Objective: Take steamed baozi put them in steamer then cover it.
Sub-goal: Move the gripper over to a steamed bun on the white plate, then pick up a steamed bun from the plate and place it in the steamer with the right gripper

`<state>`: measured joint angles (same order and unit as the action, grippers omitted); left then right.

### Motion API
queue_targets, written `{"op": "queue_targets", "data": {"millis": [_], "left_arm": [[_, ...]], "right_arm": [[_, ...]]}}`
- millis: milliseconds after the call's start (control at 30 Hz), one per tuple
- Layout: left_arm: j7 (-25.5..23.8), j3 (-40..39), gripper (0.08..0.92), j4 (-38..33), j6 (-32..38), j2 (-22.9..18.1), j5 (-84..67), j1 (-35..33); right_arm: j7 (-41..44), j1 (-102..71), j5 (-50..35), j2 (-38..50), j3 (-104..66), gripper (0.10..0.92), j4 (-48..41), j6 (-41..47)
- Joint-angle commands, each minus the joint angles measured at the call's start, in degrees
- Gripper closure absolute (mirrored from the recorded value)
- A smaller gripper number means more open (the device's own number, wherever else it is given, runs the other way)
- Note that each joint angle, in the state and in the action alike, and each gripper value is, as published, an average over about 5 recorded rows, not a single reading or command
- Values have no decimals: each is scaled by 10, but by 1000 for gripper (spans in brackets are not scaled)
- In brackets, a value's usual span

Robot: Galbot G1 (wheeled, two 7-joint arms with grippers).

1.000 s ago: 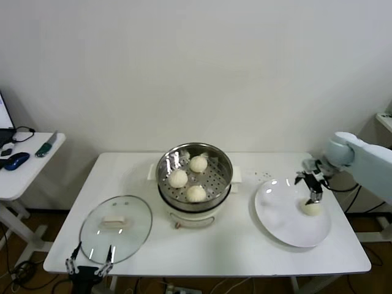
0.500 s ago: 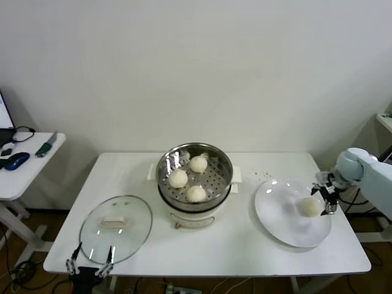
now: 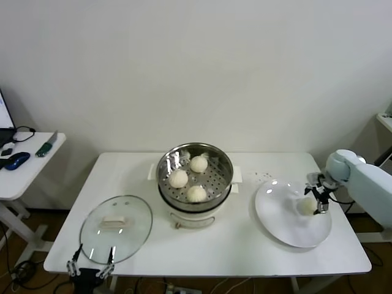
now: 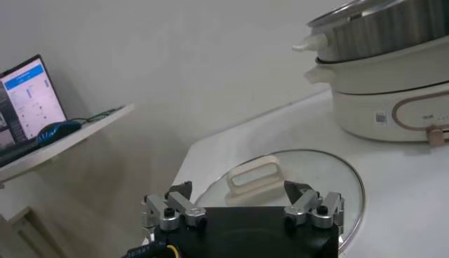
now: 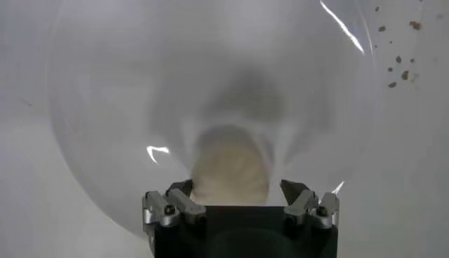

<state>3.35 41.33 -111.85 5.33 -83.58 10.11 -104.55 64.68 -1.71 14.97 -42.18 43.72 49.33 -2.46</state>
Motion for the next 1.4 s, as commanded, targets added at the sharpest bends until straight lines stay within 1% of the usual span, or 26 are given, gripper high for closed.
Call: {"op": "queue_targets", "data": {"millis": [33,167,300,500,600,767,900,1100,1400], "left_arm": [[0,0,177,-1,0,0,2,0],[0,1,177,-1,0,0,2,0],[0,1,177,-1,0,0,2,-1],[0,0,177,-5,0,0,2,-3],[-1,-1,177,-7,0,1,2,-3],[-1,-9,177,-10,0,0,3,0],[0,-17,177,-15,-1,0,4,2],[7,-26,177,-22,-6,6,5,7],[8,-30,177,-54,-6,15,10,-6]], "right_arm": [[8,-9,16,-21,-7,204,-23,-4],[12,-7,16,-20,-8,232,-25,-5],[13,-5,12,-18,-7,296,-23,-5],[9,21,-27,-7,17,357,-12,7],[5,71,-86,1,62,368,6,31],[-7,228,-239,-9,199,372,31,82],[-8,335,-329,-44,300,371,43,109],[-25,449,-430,-107,394,364,74,142],[-88,516,-624,-189,476,364,145,206]]}}
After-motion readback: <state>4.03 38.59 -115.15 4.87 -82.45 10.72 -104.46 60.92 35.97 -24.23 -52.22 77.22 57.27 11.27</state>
